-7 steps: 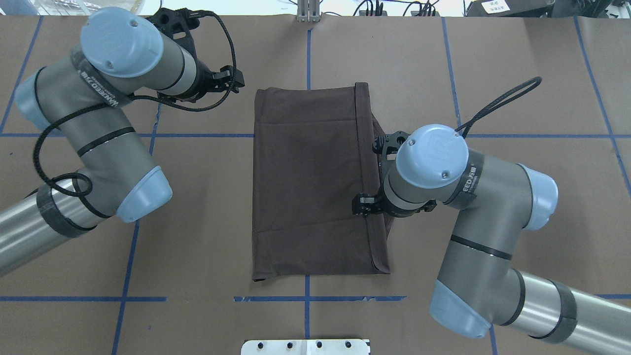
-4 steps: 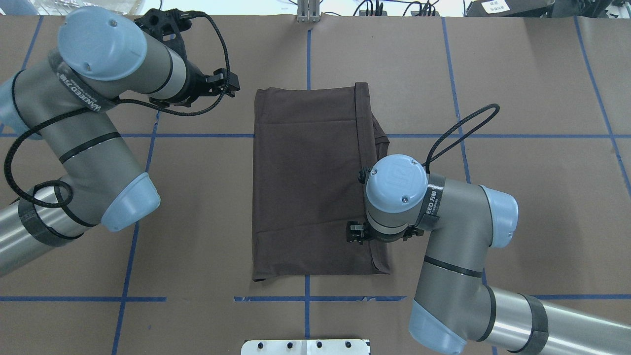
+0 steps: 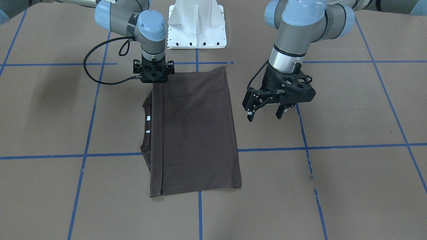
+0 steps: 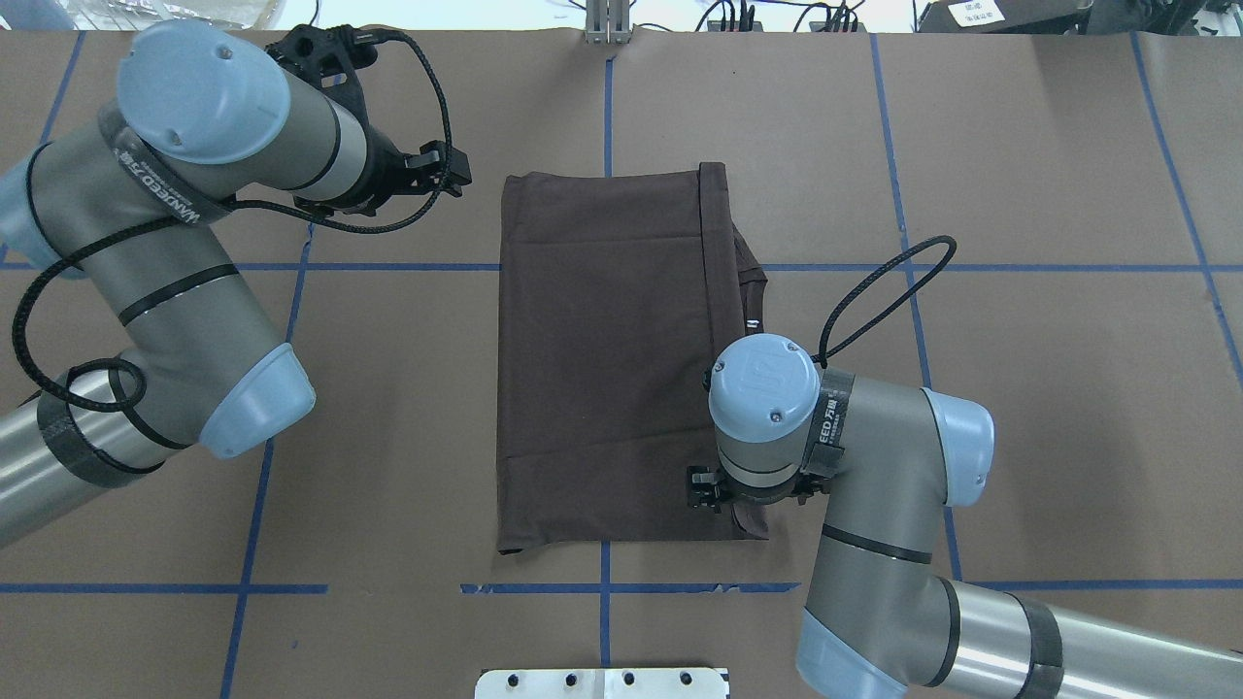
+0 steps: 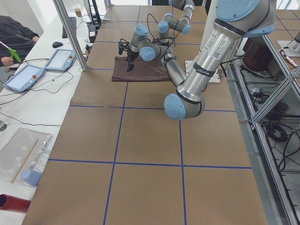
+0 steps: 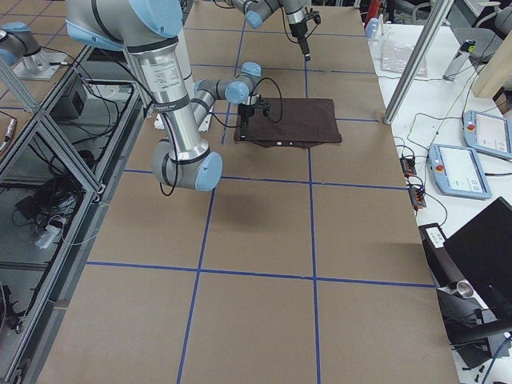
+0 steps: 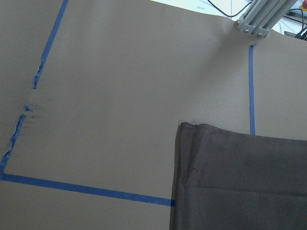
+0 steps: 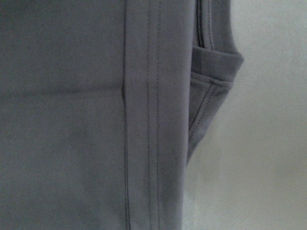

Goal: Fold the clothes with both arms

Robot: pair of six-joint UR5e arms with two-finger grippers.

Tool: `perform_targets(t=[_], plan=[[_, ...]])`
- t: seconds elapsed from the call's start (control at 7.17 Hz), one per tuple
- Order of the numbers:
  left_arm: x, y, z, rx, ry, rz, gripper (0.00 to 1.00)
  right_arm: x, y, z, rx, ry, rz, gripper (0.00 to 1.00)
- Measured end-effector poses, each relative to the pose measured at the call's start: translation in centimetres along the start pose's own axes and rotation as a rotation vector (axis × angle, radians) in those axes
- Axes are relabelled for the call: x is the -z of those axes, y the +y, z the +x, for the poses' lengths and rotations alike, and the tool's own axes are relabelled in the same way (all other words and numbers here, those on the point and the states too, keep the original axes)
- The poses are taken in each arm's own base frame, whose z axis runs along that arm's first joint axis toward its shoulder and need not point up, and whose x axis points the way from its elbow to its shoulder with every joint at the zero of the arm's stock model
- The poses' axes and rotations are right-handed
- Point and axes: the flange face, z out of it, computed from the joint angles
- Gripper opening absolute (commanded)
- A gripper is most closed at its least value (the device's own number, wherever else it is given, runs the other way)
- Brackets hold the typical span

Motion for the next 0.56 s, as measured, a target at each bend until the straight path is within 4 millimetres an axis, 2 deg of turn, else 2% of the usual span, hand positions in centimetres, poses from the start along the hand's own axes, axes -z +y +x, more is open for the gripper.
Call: perform_targets(t=[0.56], plan=[[-0.1,0.1,0.1,0.000,0.002,-0.001,1.00,-1.3,0.8,0.3,-0.008,0.033,-0.056,1.00]])
